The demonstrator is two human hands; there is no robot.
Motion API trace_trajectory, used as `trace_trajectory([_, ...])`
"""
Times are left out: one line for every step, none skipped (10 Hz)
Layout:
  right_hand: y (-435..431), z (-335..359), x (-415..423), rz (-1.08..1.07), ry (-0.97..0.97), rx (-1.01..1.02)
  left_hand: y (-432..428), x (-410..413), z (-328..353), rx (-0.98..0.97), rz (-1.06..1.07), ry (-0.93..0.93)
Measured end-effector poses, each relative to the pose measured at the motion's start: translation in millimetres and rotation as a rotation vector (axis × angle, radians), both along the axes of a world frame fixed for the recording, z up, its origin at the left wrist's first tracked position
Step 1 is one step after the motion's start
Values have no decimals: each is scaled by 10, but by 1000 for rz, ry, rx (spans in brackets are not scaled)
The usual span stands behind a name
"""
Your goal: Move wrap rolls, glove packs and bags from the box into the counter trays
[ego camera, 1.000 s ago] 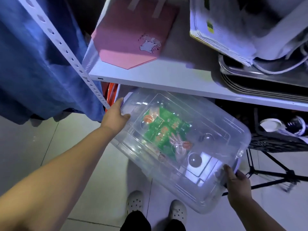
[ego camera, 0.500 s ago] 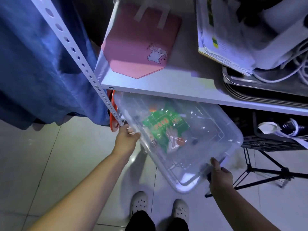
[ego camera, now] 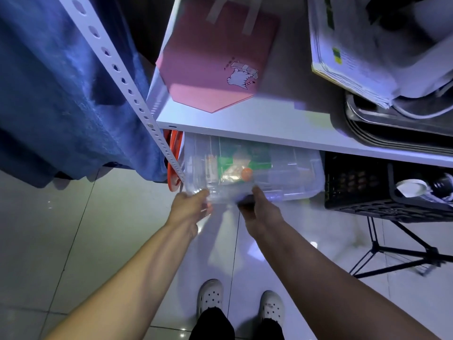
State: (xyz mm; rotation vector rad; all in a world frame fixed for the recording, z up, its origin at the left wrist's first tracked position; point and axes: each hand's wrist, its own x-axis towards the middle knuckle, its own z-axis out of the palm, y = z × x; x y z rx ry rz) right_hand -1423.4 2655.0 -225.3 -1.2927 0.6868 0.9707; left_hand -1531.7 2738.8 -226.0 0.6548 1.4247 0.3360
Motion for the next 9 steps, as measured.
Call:
trace_trajectory([63,37,33,210,-3,89,220,94,-44,55,50,-57])
trace_trajectory([6,52,113,326,-42,106,440,183,-114,73,103,-38])
trace_trajectory([-109,38,162,388,-112,27,637,255,-215,96,163,26])
trace_trajectory([-268,-14,149,393,-159,-67,753,262,-341,93,117,99])
trace_trajectory([-428,-72,113,419,-204,-154,794,245,-397,102,82,106])
trace_trajectory([-567,-95,60,416,-213,-212,828,264,-423,141,70,113])
trace_trajectory([-722,-46,-22,479,-239,-240,844,294,-428,98,85,130])
trace_trajectory([-873,48,-71,547,-294,-264,797,288,-315,96,35,177])
trace_trajectory([-1009,244,-85,601,-369,-312,526,251,-76,192,-128,138])
